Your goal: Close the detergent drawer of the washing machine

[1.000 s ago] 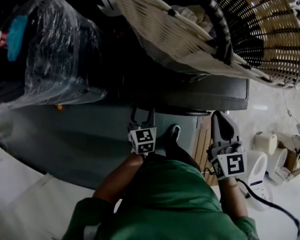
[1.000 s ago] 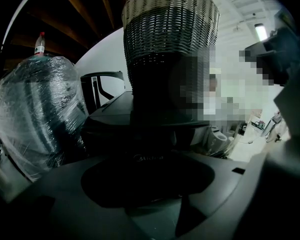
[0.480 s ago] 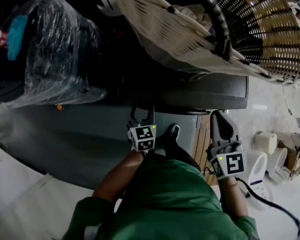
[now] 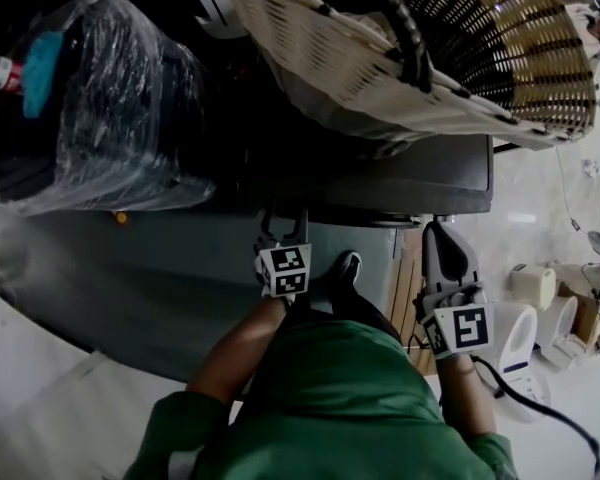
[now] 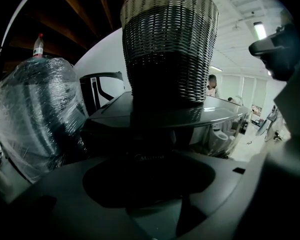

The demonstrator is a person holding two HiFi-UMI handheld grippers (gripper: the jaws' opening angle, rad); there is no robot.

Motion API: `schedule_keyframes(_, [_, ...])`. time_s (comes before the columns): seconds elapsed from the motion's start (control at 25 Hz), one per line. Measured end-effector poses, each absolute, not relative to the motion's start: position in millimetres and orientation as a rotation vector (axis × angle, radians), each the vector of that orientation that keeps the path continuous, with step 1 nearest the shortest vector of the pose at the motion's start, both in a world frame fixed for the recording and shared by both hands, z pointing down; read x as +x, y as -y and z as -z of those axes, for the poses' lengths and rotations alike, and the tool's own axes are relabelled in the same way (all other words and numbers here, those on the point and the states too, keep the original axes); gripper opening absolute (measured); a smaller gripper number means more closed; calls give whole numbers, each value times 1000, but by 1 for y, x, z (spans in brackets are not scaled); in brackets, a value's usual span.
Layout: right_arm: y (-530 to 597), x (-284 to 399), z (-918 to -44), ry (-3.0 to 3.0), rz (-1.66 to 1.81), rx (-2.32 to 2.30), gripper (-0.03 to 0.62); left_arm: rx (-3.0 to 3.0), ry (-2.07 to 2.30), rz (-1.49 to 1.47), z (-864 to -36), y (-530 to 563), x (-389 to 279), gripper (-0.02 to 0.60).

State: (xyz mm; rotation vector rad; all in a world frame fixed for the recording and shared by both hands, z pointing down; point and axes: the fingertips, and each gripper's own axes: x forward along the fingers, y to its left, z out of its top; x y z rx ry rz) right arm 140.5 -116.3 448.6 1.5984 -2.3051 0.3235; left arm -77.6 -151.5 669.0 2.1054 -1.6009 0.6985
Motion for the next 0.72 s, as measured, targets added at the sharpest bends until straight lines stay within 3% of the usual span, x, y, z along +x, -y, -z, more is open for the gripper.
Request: schedule_keyframes(0.72, [79, 139, -416, 2386, -221, 1622, 23, 2274, 1664, -513, -570, 125, -85, 272])
